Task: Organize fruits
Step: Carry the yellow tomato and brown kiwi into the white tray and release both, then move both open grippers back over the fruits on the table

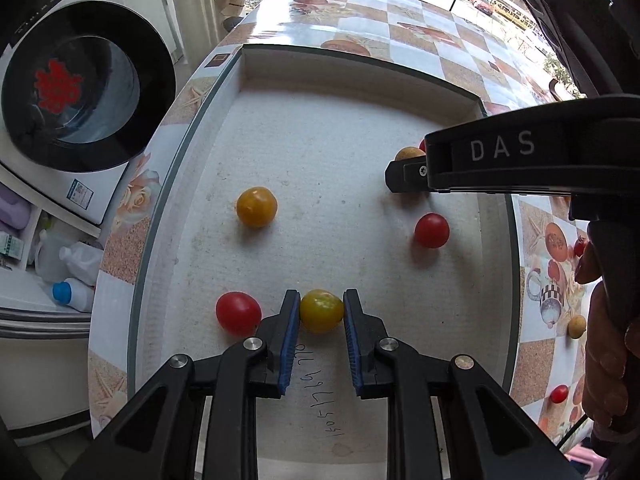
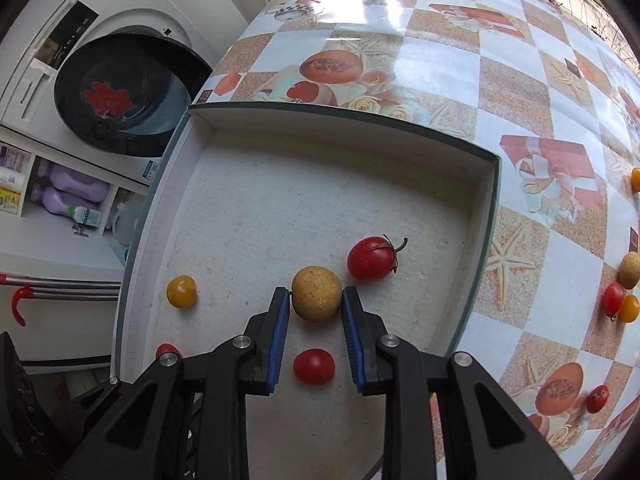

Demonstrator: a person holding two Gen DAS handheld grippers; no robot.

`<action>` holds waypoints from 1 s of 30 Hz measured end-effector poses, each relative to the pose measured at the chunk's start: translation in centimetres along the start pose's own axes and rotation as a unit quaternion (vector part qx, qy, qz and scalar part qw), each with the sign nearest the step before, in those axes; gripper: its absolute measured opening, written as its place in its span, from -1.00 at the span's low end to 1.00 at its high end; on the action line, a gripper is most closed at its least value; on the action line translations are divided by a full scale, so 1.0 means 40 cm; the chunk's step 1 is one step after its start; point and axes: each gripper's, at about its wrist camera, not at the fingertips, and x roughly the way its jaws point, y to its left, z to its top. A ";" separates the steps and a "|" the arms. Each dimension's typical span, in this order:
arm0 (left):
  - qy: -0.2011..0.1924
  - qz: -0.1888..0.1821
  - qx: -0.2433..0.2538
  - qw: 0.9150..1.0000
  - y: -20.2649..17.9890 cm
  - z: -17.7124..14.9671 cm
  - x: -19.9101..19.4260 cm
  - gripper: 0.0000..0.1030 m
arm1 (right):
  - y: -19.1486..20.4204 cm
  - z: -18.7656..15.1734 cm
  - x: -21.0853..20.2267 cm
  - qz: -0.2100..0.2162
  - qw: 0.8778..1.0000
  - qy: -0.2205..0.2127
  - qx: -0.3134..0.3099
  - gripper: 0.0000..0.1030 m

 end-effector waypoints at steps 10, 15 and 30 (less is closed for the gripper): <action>-0.011 0.023 0.016 1.000 -0.022 -0.006 -0.019 0.48 | -0.018 -0.002 -0.047 0.018 1.000 -0.020 0.008 0.32; -0.009 0.027 0.017 0.999 -0.034 0.000 -0.034 0.48 | -0.043 -0.009 -0.114 0.033 0.998 -0.048 0.024 0.47; -0.036 0.000 0.097 0.995 -0.222 0.017 -0.087 0.48 | -0.338 -0.152 -0.259 -0.043 0.990 -0.073 0.113 0.48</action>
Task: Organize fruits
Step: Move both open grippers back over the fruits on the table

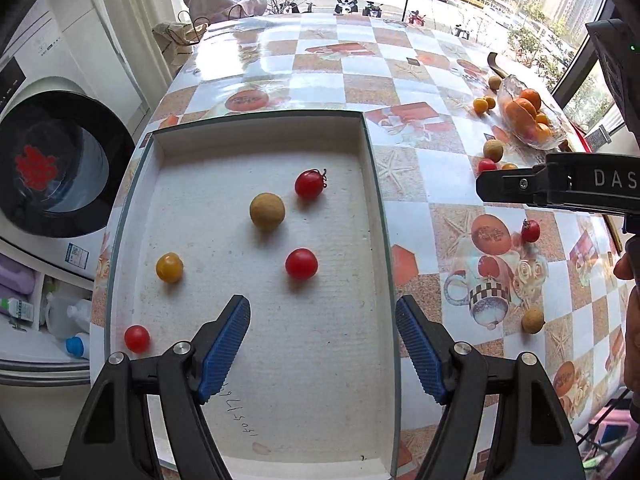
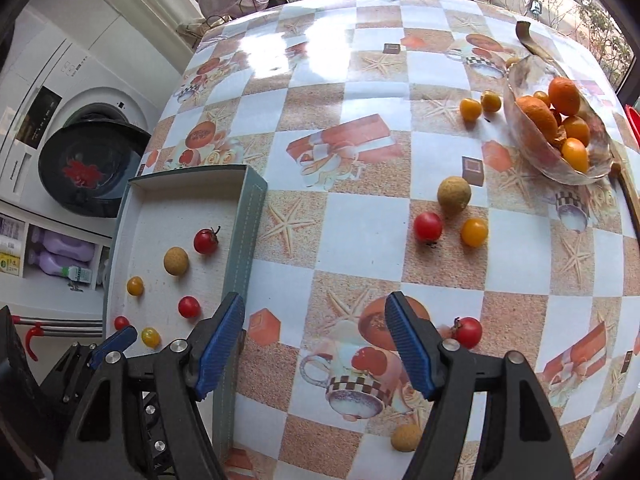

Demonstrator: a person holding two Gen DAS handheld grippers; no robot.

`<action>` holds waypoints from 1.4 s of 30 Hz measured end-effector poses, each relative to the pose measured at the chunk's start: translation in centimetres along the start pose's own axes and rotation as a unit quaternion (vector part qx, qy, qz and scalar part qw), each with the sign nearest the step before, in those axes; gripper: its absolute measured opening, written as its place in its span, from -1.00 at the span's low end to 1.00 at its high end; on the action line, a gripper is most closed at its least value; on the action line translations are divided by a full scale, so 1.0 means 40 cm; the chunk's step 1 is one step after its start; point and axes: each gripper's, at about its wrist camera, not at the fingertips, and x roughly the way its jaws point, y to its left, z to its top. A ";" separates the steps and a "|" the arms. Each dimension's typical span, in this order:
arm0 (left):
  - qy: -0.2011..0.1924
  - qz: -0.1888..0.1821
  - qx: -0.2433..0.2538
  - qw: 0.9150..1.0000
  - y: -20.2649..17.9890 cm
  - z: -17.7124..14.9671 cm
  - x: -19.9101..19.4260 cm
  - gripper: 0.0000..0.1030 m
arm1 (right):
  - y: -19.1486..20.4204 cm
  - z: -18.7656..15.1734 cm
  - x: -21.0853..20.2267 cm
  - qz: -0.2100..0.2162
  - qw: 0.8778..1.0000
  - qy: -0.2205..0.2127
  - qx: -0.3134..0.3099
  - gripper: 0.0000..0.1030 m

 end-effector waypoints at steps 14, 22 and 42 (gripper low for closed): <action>0.025 -0.053 0.064 0.996 -0.225 -0.007 0.017 0.48 | -0.229 0.000 -0.003 -0.047 0.997 -0.007 0.061 0.48; 0.039 -0.082 0.094 0.991 -0.344 -0.029 0.038 0.48 | -0.249 0.024 0.025 -0.051 0.998 -0.006 0.036 0.45; 0.058 -0.047 0.098 0.992 -0.433 -0.041 0.132 0.47 | -0.195 0.103 0.088 -0.050 0.998 -0.017 -0.031 -0.49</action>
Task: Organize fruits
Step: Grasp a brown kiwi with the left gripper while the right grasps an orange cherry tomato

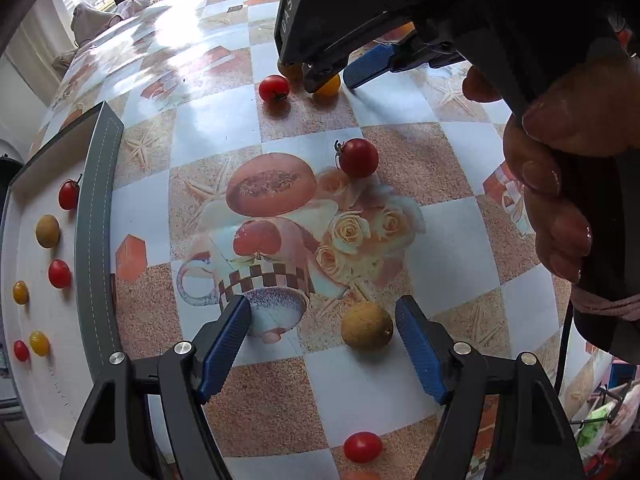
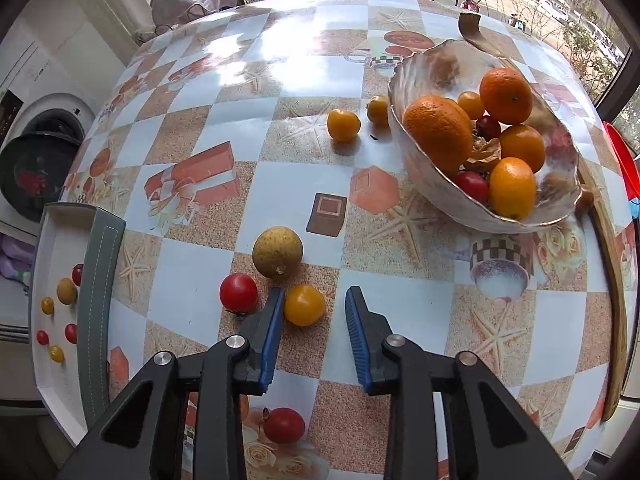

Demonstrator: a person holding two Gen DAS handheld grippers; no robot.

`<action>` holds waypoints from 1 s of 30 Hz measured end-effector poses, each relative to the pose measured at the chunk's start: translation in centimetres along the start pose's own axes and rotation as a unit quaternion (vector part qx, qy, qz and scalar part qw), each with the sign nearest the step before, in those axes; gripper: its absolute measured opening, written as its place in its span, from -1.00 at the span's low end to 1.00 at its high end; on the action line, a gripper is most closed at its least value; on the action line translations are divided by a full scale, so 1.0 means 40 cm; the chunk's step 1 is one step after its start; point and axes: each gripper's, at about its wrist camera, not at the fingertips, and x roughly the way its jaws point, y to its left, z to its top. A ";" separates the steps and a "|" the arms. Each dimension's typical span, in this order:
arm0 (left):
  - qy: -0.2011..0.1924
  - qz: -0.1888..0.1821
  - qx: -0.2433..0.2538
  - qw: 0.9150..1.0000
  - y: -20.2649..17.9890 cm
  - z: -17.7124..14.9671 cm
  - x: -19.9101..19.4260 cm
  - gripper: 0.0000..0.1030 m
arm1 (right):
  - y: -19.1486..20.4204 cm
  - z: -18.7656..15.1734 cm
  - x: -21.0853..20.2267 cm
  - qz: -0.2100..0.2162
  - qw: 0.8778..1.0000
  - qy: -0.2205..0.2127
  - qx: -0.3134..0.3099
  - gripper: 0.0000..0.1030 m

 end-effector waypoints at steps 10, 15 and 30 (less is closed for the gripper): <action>-0.010 0.017 -0.009 1.000 0.017 -0.010 0.002 -0.37 | -0.025 -0.040 -0.016 0.021 0.999 0.009 0.027 -0.59; -0.006 -0.037 -0.045 0.998 0.072 -0.012 -0.002 -0.47 | -0.052 -0.090 -0.042 0.031 0.998 0.015 0.050 -0.59; -0.010 -0.078 -0.053 0.995 0.127 -0.002 -0.062 -0.47 | -0.083 -0.224 -0.117 0.042 0.993 0.040 0.099 -0.59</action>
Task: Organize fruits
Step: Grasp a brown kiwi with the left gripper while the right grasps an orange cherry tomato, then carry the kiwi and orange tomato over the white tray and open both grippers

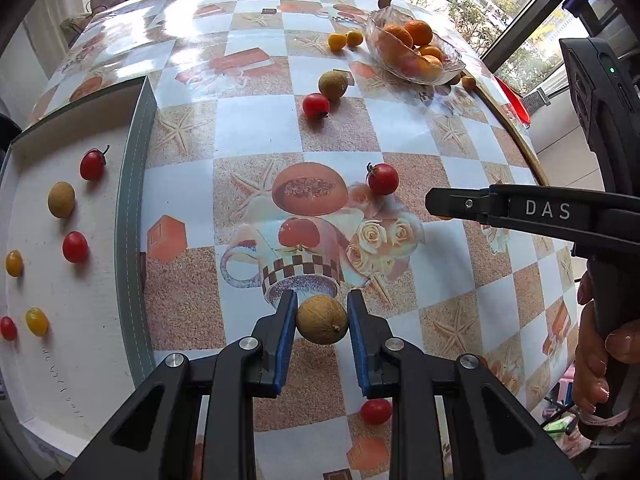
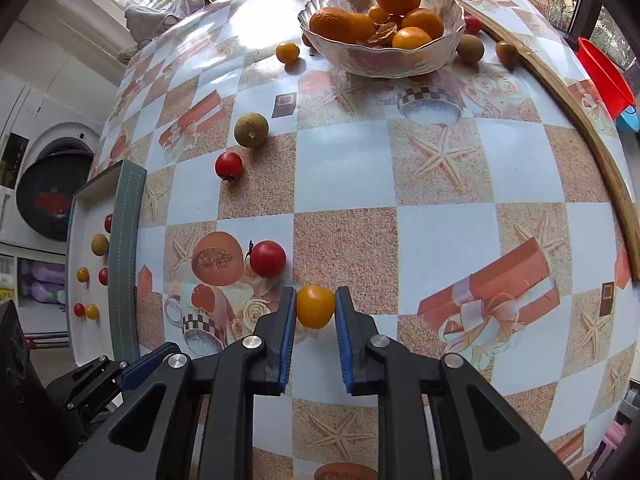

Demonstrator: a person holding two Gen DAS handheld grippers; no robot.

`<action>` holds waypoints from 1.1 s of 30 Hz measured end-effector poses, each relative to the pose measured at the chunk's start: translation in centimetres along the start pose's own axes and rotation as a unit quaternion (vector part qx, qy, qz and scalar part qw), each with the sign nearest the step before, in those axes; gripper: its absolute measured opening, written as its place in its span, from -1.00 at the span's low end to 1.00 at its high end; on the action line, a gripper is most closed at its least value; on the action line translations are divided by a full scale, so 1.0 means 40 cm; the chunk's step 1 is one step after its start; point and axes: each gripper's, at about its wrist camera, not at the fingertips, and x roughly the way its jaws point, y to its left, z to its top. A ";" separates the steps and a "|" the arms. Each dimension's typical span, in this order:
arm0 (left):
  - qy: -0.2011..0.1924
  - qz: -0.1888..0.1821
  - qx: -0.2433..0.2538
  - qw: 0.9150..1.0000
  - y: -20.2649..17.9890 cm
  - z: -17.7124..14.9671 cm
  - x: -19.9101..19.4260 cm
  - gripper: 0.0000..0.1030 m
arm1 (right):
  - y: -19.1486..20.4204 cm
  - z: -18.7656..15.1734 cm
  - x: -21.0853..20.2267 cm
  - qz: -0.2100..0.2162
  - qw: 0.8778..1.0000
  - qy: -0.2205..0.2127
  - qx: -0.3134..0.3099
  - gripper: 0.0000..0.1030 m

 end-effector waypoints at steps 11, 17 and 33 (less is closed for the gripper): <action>-0.018 0.008 -0.016 1.000 0.061 -0.023 -0.080 -0.47 | 0.056 -0.007 -0.015 0.008 1.000 -0.001 -0.012 -0.59; -0.036 0.019 -0.041 0.998 0.122 -0.027 -0.127 -0.47 | 0.118 0.000 -0.014 0.018 0.999 0.001 -0.029 -0.59; -0.058 0.085 -0.133 0.986 0.368 -0.123 -0.225 -0.47 | 0.416 0.000 0.031 0.060 0.990 0.019 -0.129 -0.59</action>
